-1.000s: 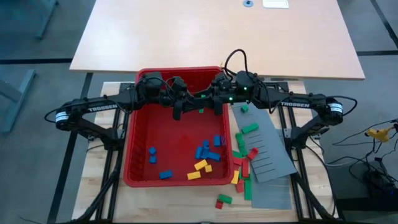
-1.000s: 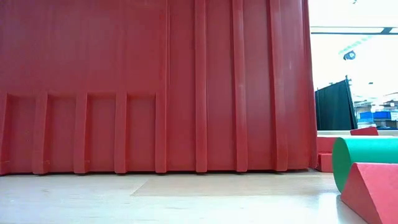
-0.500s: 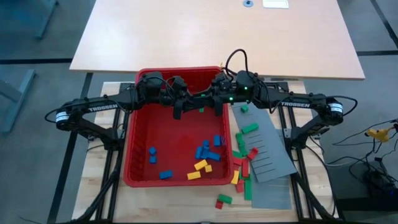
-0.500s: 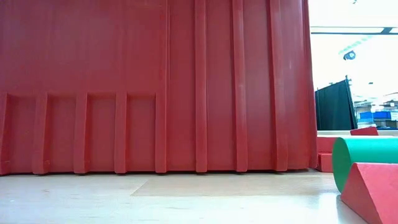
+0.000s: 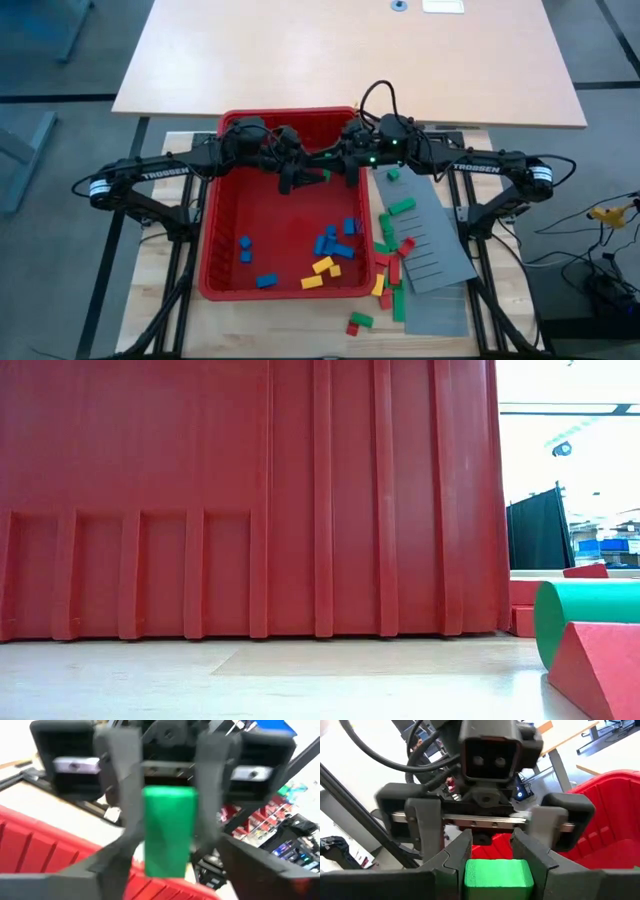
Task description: Sort blocks
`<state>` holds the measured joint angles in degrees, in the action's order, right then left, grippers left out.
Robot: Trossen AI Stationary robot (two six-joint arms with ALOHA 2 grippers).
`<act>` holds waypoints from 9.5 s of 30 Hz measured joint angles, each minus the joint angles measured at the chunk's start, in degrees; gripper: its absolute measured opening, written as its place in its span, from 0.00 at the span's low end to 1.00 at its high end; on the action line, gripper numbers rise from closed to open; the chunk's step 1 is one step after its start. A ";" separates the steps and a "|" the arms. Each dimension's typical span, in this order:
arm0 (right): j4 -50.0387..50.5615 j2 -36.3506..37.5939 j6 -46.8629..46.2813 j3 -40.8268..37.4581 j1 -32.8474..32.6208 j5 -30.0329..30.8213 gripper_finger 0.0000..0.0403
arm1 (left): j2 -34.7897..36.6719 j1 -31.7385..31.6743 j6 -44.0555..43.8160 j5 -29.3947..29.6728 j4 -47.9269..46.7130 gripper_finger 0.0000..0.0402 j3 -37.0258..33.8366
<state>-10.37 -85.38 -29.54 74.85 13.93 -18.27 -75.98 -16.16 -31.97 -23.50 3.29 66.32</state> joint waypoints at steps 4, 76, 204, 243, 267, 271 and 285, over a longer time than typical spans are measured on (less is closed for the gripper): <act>2.26 1.13 0.23 0.00 0.36 -0.19 0.26 | 0.44 -0.14 1.37 -1.10 -4.62 0.83 0.00; 53.67 11.03 9.08 -0.08 1.62 7.63 0.30 | -6.29 -18.90 32.15 24.66 -46.95 0.87 -0.15; 38.36 12.59 8.73 8.09 -1.29 7.92 0.16 | -28.31 -21.09 27.02 19.55 -48.37 0.68 3.06; 38.44 12.59 10.06 8.09 -1.16 9.48 0.18 | -30.65 -21.07 29.40 24.75 -49.76 0.68 3.01; 38.41 12.59 10.08 8.09 -0.89 9.50 0.17 | -30.31 -10.97 33.14 12.47 -53.42 0.68 2.95; 38.42 12.59 10.08 8.09 -0.89 9.50 0.18 | -30.17 -10.99 17.01 12.52 -53.46 0.68 2.95; 38.40 12.59 10.63 8.09 -0.89 9.48 0.15 | -30.15 -10.40 -14.18 12.65 -52.37 0.68 2.95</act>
<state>28.03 -72.79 -18.91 82.94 13.04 -8.80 -106.13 -26.57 -46.15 -10.85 -49.08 69.28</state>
